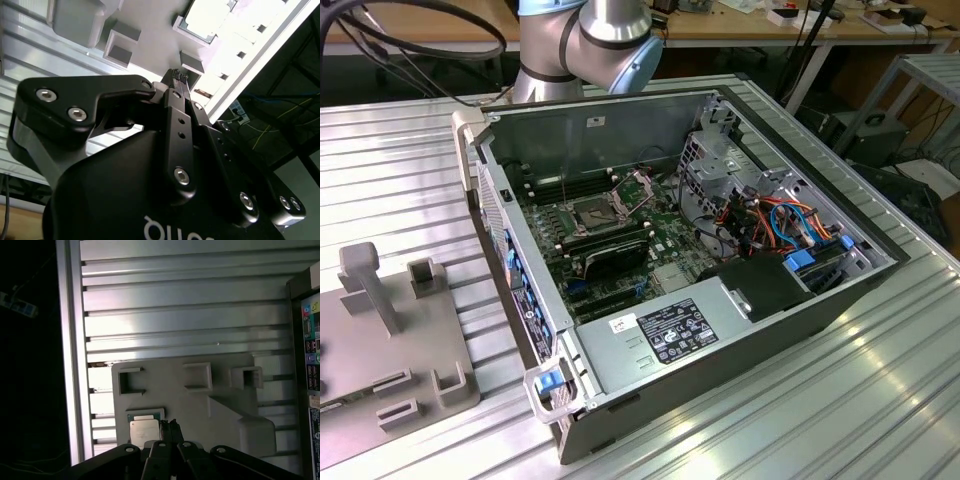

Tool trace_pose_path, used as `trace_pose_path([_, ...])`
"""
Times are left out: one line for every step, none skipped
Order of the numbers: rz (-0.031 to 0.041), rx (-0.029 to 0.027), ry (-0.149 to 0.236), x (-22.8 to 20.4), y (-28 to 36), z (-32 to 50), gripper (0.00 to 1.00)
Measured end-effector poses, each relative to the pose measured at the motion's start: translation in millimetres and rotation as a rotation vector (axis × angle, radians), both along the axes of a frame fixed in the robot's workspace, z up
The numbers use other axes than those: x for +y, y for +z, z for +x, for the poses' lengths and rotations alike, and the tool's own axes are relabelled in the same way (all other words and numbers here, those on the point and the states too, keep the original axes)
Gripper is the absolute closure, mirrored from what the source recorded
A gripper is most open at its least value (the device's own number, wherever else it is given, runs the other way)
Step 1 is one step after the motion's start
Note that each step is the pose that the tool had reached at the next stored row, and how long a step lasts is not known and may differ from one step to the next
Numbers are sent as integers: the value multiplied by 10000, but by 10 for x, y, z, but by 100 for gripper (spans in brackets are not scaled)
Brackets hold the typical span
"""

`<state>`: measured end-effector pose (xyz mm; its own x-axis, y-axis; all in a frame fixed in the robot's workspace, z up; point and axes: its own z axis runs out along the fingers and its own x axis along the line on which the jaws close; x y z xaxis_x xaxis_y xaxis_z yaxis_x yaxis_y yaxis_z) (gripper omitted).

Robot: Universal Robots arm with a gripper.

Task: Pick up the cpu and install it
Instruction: 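Reach for the cpu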

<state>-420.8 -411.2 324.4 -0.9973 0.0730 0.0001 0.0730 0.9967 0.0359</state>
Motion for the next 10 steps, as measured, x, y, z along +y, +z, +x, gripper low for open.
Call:
trace_pose_path([-1, 1, 0, -5, -6, -6, 89])
trace_pose_path([0, 1, 1, -12, -13, -13, 89])
trace_pose_path([0, 1, 1, -17, -19, -19, 89])
trace_pose_path([0, 0, 0, -20, -24, -24, 89])
trace_pose_path([0, 0, 1, -24, -28, -27, 89])
trace_pose_path([0, 1, 2, -32, -37, -33, 89])
trace_pose_path([0, 1, 2, -42, -47, -39, 89])
trace_pose_path([0, 0, 2, -47, -52, -43, 89])
trace_pose_path([0, 0, 2, -52, -58, -46, 89])
trace_pose_path([0, 0, 1, -57, -64, -50, 89])
